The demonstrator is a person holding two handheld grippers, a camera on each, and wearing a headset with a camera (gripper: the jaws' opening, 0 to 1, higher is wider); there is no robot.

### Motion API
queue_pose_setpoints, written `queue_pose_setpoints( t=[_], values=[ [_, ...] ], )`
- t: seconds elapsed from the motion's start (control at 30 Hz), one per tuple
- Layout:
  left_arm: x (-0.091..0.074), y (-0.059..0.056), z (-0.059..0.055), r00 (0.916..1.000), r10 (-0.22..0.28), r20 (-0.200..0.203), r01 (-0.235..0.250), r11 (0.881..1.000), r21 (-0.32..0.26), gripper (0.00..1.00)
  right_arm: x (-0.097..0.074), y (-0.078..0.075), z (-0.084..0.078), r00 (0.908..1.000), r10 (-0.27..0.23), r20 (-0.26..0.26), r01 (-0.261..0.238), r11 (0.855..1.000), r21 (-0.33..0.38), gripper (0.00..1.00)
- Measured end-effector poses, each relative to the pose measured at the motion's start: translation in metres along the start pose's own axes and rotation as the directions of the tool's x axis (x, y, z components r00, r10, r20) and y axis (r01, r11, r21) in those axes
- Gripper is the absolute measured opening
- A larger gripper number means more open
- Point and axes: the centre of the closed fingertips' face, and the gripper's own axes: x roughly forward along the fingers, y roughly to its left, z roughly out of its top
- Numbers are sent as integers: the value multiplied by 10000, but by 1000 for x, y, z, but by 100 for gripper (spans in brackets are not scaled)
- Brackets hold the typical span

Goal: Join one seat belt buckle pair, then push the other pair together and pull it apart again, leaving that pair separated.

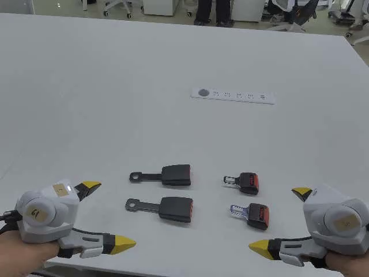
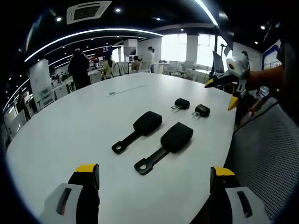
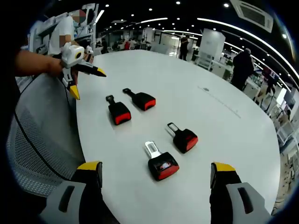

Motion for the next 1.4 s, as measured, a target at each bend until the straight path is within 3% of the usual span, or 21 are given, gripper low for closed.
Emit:
queue_pose_setpoints(
  t=[0.53,1.0,1.4],
  values=[
    [0,-6,3,9999,-122,-32,122,9999,-10,100,3,1,6,10000,86,-4,-86,10000,-47,99],
    [2,-4,-2,9997,-192,-161,193,9998,39,100,5,-1,3,10000,70,-11,-70,10000,-21,99],
    [2,-3,-2,9998,-144,-154,144,9999,14,100,1,-2,12,10000,-5,95,5,10000,12,97]
  ],
)
